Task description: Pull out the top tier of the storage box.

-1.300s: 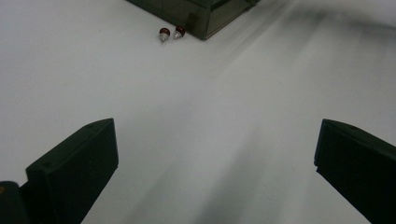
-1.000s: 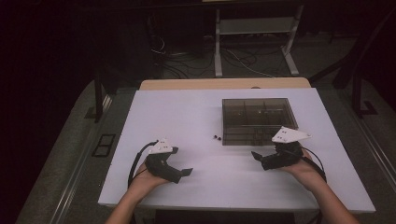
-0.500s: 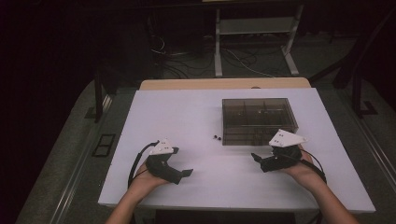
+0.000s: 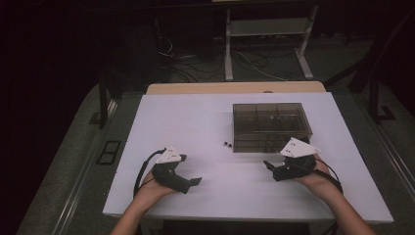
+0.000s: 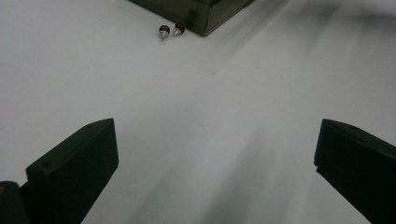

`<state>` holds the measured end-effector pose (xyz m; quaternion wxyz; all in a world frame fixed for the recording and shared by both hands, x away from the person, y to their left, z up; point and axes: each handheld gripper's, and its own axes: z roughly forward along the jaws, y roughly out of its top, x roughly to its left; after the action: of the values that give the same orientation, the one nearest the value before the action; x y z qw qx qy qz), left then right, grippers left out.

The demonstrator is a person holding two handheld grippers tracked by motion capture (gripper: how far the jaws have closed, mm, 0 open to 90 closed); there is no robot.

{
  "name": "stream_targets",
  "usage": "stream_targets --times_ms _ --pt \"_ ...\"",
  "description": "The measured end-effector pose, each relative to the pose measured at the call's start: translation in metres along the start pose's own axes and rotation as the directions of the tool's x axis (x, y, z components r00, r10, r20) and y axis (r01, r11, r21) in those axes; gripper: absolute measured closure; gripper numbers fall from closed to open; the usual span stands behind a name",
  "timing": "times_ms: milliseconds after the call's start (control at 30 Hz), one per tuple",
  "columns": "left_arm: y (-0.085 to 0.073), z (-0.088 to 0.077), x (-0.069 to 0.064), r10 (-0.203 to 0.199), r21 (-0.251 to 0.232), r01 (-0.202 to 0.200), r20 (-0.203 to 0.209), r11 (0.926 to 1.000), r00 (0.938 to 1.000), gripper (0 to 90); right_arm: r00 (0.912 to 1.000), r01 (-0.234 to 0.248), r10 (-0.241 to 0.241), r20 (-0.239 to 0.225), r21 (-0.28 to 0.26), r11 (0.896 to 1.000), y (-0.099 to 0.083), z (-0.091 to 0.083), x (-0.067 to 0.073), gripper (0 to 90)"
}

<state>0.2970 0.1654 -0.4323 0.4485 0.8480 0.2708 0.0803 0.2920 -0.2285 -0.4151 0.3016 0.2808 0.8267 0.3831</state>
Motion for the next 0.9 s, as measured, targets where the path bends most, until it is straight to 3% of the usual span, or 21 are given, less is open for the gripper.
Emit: stream_targets --times_ms 267,467,633,900 --pt "0.0 0.0 0.0 -0.003 0.0 0.003 0.003 1.0 1.0 0.0 0.9968 0.069 -0.069 0.041 0.009 0.998 0.001 0.0 0.004 0.4" --pt "0.0 0.0 0.001 -0.003 -0.001 0.003 0.0 1.0 1.0 0.0 0.9882 0.133 -0.135 0.073 0.023 0.991 0.002 0.002 0.008 0.4" --pt "0.0 0.0 0.0 0.0 0.0 0.0 -0.006 1.0 1.0 0.0 0.9848 0.15 -0.151 0.085 0.028 0.988 0.001 0.002 0.009 0.4" --pt "0.0 0.001 0.0 0.001 0.003 -0.001 -0.003 1.0 1.0 0.0 0.9675 0.22 -0.224 0.118 0.045 0.975 0.001 0.003 0.013 0.4"
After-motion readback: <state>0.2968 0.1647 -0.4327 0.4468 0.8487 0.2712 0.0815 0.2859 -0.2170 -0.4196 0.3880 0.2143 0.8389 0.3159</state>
